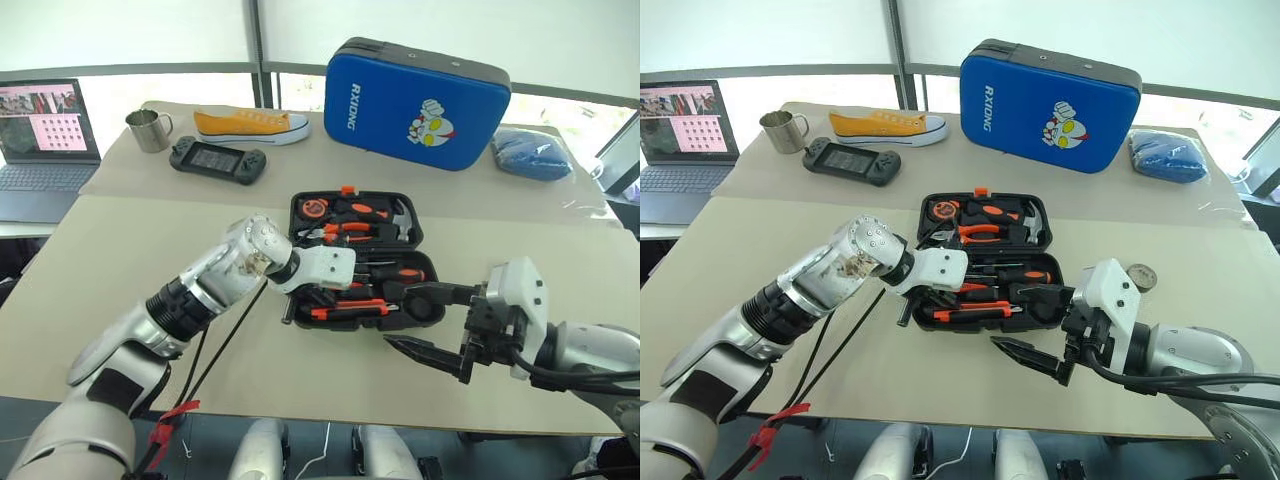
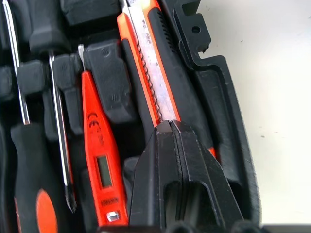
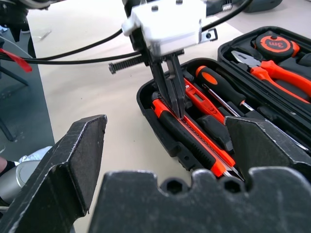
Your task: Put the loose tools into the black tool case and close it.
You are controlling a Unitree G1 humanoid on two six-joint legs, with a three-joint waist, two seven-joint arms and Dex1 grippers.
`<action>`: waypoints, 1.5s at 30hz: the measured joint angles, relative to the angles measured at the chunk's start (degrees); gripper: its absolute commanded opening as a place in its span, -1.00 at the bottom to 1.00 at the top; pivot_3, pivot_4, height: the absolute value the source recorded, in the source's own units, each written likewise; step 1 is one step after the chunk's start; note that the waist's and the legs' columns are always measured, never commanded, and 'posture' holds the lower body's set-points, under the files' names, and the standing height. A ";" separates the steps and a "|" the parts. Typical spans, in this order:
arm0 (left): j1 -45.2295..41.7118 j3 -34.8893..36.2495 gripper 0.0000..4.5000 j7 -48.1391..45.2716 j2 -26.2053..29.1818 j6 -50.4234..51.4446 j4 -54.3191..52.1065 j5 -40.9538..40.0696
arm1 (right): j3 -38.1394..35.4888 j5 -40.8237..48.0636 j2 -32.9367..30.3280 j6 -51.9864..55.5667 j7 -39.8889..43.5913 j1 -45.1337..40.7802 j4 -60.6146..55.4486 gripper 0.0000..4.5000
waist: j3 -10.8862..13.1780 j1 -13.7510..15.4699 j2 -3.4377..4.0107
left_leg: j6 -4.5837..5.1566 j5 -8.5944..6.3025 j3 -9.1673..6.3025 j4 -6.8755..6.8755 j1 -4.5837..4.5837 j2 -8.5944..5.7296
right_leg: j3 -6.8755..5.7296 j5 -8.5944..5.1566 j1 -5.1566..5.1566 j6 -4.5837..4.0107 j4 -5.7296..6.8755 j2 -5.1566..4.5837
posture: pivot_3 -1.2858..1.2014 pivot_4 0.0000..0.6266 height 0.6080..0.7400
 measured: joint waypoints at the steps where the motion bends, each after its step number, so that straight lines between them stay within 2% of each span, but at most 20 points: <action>1: 0.39 -0.36 -0.98 -0.18 -0.10 -0.03 0.06 0.37 | 0.00 0.10 0.00 0.01 -0.05 -0.02 0.00 1.00 | -0.03 -0.08 0.05 | 0.00 0.00 0.00 0.00 0.00 0.01 | 0.01 0.00 0.00 0.00 -0.01 0.02 | 0.03 -0.52 1.00; 12: -0.19 4.14 -0.98 -3.21 -1.40 5.28 3.82 -2.64 | 0.00 0.55 -0.01 0.11 -0.98 0.09 0.14 1.00 | -0.10 -0.35 0.16 | 0.02 -0.01 0.00 -0.01 -0.12 0.00 | 0.02 0.00 -0.10 0.00 -0.03 0.02 | 0.03 -0.52 1.00; 15: 1.02 11.28 -0.98 -2.77 -1.01 5.50 3.83 -7.28 | -0.24 -0.49 -0.13 0.05 -0.92 1.10 0.85 1.00 | -0.09 -0.32 0.15 | 0.01 -0.01 -0.02 -0.01 -0.19 0.00 | 0.00 0.01 -0.17 0.00 -0.03 -0.01 | 0.03 -0.52 1.00; 16: 2.41 16.74 -0.87 -1.37 -1.50 5.46 3.03 -10.31 | -1.10 -1.90 -0.27 -0.20 -0.69 3.00 1.43 1.00 | -0.08 -0.26 0.16 | 0.02 -0.01 -0.02 -0.01 -0.21 0.02 | -0.02 0.00 -0.18 0.00 -0.04 -0.05 | 0.03 -0.52 1.00; 18: 3.16 22.18 -0.71 0.46 -1.54 5.49 2.74 -12.79 | -3.09 -3.53 -0.38 -0.24 -0.28 5.61 2.68 1.00 | -0.08 -0.10 0.15 | 0.02 -0.01 -0.02 0.00 -0.24 -0.02 | -0.03 0.01 -0.18 0.03 -0.09 -0.09 | 0.03 -0.52 1.00; 20: 4.95 28.75 -0.44 1.82 0.07 6.96 1.73 -16.44 | -8.02 -5.00 0.10 -0.34 0.21 9.57 4.70 1.00 | -0.08 0.09 0.15 | 0.03 -0.02 -0.02 0.00 -0.24 -0.01 | -0.03 0.00 -0.16 0.06 -0.08 -0.16 | 0.03 -0.52 1.00; 24: 8.90 41.42 0.24 3.31 4.51 13.54 -2.07 -25.44 | -21.66 -7.77 0.95 -1.07 5.46 20.29 9.95 1.00 | -0.07 0.37 0.16 | 0.03 -0.02 0.00 -0.01 -0.24 -0.02 | -0.06 0.01 -0.14 0.12 -0.12 -0.25 | 0.03 -0.52 1.00; 25: 10.09 43.44 0.33 3.24 6.16 14.64 -3.47 -27.20 | -24.43 -8.68 0.94 -1.42 7.02 22.36 11.77 1.00 | -0.08 0.41 0.17 | 0.03 -0.03 0.00 -0.02 -0.20 -0.02 | -0.06 0.00 -0.10 0.14 -0.12 -0.26 | 0.03 -0.52 1.00; 29: 12.48 48.05 0.99 3.58 8.43 19.43 -8.48 -33.91 | -29.93 -11.99 -0.42 -2.82 11.74 24.05 19.58 1.00 | -0.07 0.42 0.16 | 0.03 -0.03 0.05 0.01 -0.10 -0.07 | -0.03 0.07 0.03 0.23 -0.15 -0.33 | 0.03 -0.52 1.00; 30: 12.65 48.46 0.99 3.93 8.54 20.32 -9.67 -35.13 | -30.08 -12.61 -1.07 -3.26 12.57 23.77 21.07 1.00 | -0.07 0.41 0.16 | 0.03 -0.02 0.05 0.02 -0.08 -0.07 | -0.03 0.08 0.04 0.22 -0.15 -0.32 | 0.03 -0.52 1.00; 33: 14.63 49.63 0.99 5.00 9.64 21.51 -13.81 -38.57 | -27.39 -16.25 -3.99 -5.59 14.03 18.54 28.20 1.00 | -0.07 -0.15 0.16 | 0.02 -0.02 0.14 0.00 0.01 -0.08 | 0.06 0.09 0.05 0.20 -0.16 -0.26 | 0.03 -0.52 1.00; 38: 18.55 49.09 0.99 6.44 10.17 18.70 -21.05 -40.74 | -11.03 -23.06 -7.43 -8.80 14.85 0.92 41.65 1.00 | -0.05 -1.27 0.20 | 0.01 -0.01 0.20 -0.11 0.06 -0.09 | 0.16 0.13 -0.02 0.12 -0.15 -0.17 | 0.03 -0.52 1.00; 45: 20.89 48.11 0.99 8.53 10.02 10.05 -23.69 -39.50 | 7.69 -34.71 -5.62 -12.30 14.66 -20.65 59.39 1.00 | 0.01 -0.79 0.27 | -0.01 0.00 0.33 -0.16 0.01 -0.13 | 0.22 0.14 -0.09 0.12 -0.19 -0.22 | 0.03 -0.52 1.00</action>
